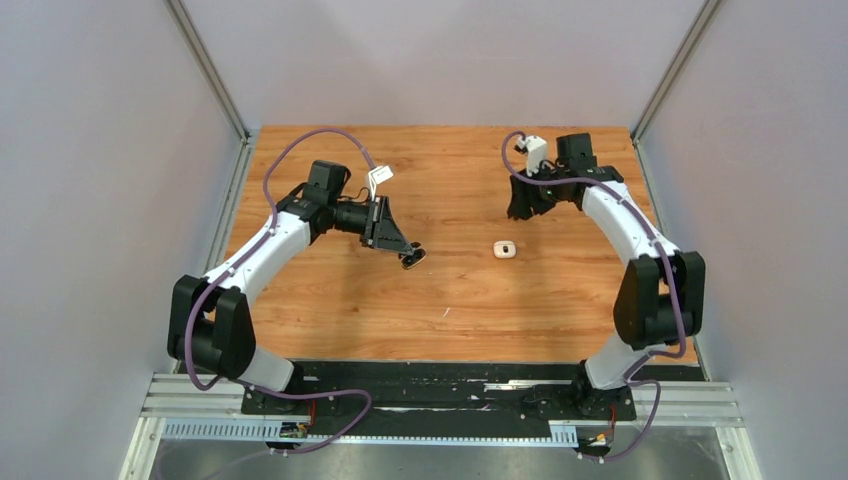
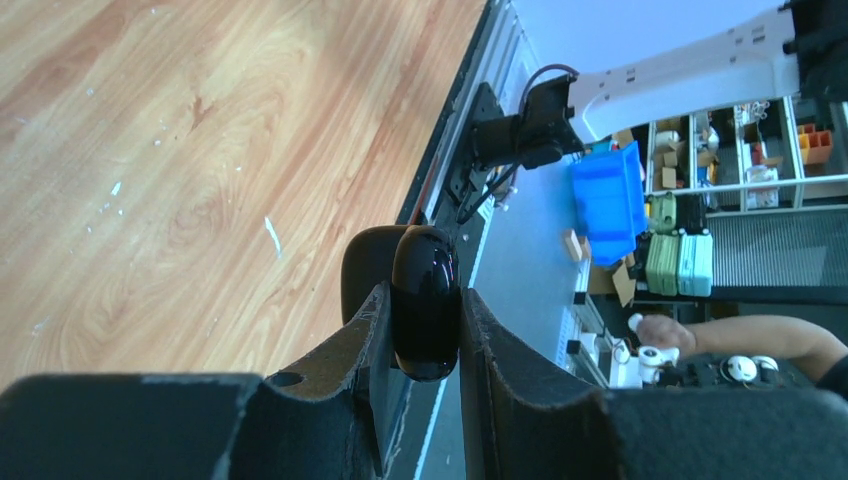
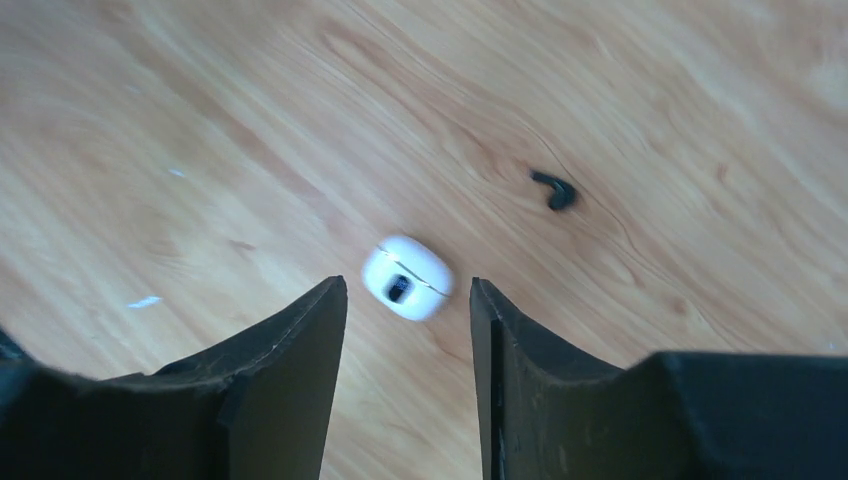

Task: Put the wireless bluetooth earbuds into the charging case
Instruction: Pick up the right earbud from the center of the board.

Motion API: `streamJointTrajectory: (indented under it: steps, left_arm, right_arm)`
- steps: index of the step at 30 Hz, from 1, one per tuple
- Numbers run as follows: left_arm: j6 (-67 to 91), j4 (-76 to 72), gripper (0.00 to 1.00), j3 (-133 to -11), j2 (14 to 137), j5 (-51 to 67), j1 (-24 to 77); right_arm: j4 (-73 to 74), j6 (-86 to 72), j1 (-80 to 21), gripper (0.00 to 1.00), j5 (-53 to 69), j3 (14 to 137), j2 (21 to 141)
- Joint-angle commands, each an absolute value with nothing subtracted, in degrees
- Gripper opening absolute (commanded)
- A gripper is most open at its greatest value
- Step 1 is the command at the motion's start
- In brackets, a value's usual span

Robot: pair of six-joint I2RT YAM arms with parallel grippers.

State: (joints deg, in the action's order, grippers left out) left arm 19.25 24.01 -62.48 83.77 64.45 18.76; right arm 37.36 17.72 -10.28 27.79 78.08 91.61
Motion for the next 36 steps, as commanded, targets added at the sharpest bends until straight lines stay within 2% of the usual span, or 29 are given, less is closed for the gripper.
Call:
streamJointTrajectory:
  steps: [1, 7, 16, 26, 36]
  left_arm:
    - [7.4, 37.2, 0.0, -66.2, 84.4, 64.4, 19.1]
    - [-1.6, 46.8, 0.0, -69.5, 86.1, 63.0, 19.1]
    - [-1.4, 46.9, 0.0, -70.6, 87.7, 63.6, 19.0]
    - [-1.0, 47.0, 0.0, -71.3, 88.9, 63.4, 19.1]
    - [-0.4, 45.7, 0.0, -72.5, 91.0, 63.7, 19.1]
  right_arm:
    - [37.9, 34.3, -4.6, 0.48, 31.6, 76.7, 97.4]
    - [35.7, 58.9, -2.8, 0.5, 35.2, 77.5, 104.0]
    - [35.6, 83.9, -2.5, 0.46, 35.4, 81.8, 114.4]
    - [39.4, 91.1, -2.4, 0.44, 34.8, 88.1, 120.2]
    - [54.4, 95.0, -2.5, 0.39, 34.4, 95.4, 125.2]
